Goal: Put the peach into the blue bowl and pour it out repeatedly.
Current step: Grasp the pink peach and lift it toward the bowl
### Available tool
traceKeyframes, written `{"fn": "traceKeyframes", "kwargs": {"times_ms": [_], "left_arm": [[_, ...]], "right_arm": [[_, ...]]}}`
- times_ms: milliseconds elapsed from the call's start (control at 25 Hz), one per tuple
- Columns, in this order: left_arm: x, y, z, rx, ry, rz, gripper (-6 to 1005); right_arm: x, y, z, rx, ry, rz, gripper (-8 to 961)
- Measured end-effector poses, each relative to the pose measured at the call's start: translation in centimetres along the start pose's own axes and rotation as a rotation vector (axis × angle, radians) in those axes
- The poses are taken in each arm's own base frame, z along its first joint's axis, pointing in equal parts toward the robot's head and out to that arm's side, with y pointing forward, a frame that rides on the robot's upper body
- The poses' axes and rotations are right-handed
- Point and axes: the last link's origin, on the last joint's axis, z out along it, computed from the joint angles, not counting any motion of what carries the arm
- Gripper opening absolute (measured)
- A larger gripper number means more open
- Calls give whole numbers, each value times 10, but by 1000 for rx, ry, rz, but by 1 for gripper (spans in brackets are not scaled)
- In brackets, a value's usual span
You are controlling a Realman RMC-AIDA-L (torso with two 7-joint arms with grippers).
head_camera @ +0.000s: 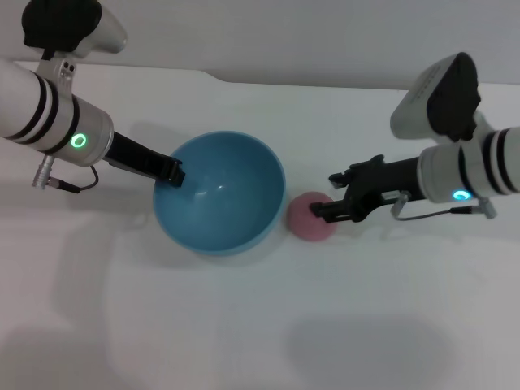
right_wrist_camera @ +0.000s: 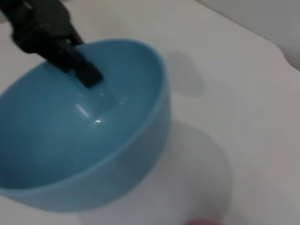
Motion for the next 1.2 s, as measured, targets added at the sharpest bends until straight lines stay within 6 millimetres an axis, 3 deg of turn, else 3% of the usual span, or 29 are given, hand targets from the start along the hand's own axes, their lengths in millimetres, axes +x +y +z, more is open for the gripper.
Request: {"fn": "traceKeyframes", "kwargs": {"times_ms": [480, 920, 1200], "left_arm": [[2, 1, 0, 1, 4, 2, -2], [6, 1, 1, 6, 17, 13, -1], [7, 4, 3, 7, 18, 24, -2]], "right_arm": [[21, 7, 19, 71, 7, 5, 655], [31, 11, 20, 69, 20, 23, 588], [32, 10, 15, 73, -15, 38, 352]]}}
